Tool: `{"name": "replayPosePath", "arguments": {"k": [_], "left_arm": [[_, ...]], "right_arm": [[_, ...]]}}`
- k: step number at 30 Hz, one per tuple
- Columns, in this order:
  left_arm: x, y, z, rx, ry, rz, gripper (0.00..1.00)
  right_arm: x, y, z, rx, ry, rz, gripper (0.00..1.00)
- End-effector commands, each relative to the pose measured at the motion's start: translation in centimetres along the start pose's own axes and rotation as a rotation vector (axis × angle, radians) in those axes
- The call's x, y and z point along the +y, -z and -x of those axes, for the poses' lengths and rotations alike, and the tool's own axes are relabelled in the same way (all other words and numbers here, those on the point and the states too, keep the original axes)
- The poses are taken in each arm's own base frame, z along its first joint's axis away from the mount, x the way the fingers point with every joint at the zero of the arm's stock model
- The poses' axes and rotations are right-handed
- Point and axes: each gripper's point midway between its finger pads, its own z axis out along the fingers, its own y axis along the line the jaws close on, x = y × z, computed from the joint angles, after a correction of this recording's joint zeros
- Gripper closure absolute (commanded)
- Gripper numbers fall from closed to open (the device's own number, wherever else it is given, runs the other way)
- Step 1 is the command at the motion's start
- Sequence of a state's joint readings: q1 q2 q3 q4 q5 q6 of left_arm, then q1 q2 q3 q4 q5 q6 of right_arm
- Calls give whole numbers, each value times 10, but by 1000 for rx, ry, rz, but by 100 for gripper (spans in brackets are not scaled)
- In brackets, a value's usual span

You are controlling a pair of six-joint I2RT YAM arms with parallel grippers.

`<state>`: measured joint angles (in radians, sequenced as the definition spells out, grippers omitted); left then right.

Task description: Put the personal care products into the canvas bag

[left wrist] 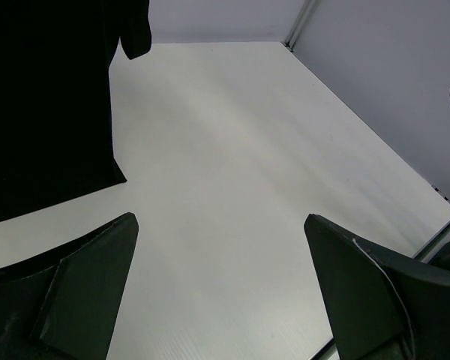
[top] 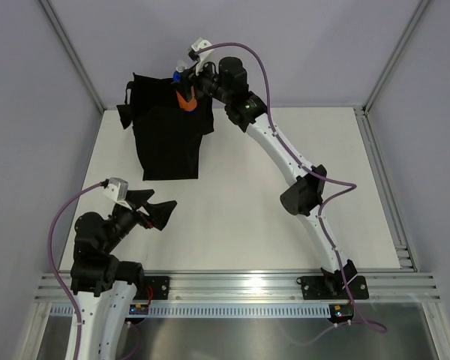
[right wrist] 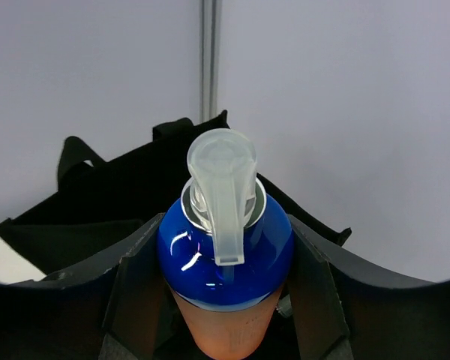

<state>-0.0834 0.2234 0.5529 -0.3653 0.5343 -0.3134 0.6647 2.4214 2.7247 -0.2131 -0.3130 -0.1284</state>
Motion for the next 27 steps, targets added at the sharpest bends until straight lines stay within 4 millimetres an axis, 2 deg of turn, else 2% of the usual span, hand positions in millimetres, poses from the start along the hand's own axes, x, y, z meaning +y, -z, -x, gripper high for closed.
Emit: {"name": "replayPosePath", "arguments": {"k": [1,4,6,10,13,14,16,17,18,23,25,27], "left_arm": [[0,-3,4,-20,-15,-7,1],[-1,-3,4,-16,-12,-17,1],[-2,-3,5,-21,-13,-22,1],[-2,-3,4,-19,-11,-24,1],[-3,-3,5,-24,-13,-26,1],[-3,-3,5,-22,-12,-27,1],[-4,-3,4,-22,-10,-30,1],[-5,-2,4,-22,-11,-34,1],[-6,-2,4,-24,-12,-37,1],[-6,-2,4,-26,-12,-38,1],[-7,-2,4,-24,-11,-46,1],[-7,-2,4,-25,-13,-49,1]], "right_arm": [[-9,13,90,-235,81,-69,100],[-8,18,98,-245,73,-65,100],[-6,23,119,-302,89,-67,100],[7,26,144,-382,112,-66,100],[14,19,147,-446,101,-75,100],[14,12,138,-448,101,-84,100],[23,6,140,-493,125,-90,100],[26,-2,126,-480,143,-82,100],[34,-6,124,-489,148,-75,100],[31,-31,67,-398,116,-86,100],[32,-37,41,-329,93,-61,100],[37,-38,29,-276,73,-27,100]]}}
